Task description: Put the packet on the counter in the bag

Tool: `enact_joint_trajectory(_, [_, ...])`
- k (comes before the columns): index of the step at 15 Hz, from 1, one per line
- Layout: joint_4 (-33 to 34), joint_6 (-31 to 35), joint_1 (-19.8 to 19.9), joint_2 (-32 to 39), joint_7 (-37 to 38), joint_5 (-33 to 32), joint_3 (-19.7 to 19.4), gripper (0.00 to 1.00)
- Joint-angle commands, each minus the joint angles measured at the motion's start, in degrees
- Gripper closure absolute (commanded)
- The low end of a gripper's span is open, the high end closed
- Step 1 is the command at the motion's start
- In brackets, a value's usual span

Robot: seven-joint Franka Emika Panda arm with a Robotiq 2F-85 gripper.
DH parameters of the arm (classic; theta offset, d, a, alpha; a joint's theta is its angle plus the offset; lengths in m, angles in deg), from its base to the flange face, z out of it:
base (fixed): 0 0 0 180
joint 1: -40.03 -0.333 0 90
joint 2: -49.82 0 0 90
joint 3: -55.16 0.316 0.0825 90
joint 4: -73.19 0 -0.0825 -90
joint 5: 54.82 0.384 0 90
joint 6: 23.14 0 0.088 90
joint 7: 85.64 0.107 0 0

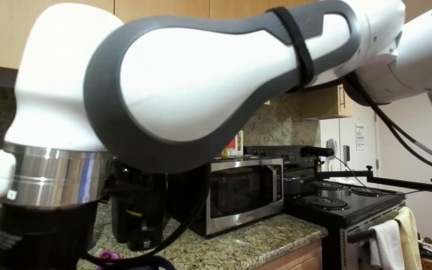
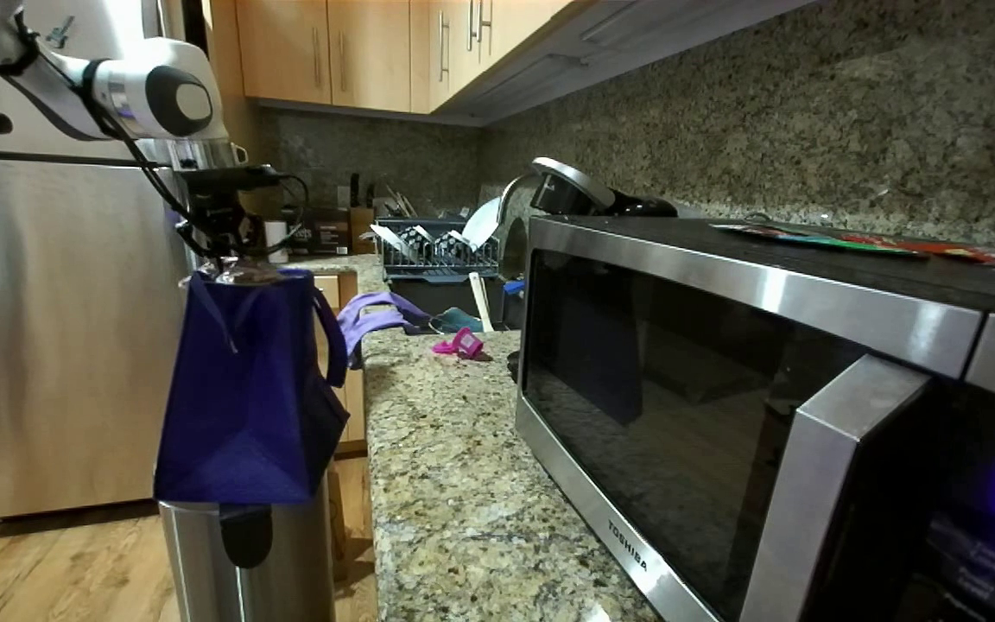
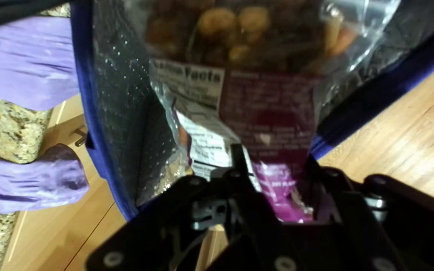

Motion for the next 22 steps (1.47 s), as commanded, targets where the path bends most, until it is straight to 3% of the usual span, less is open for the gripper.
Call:
enact_joint_trajectory(1, [1.2, -1.3, 0.5, 1.6, -4.2, 1.7, 0.9, 0.34])
enact_joint_trajectory(6, [0.9, -1.5, 0.4, 1.9, -4.3, 1.3, 0.5, 0.02])
enact_joint_trajectory(22, [0.3, 1.2, 0.1, -2.4, -3.4, 0.3, 0.1, 0.0])
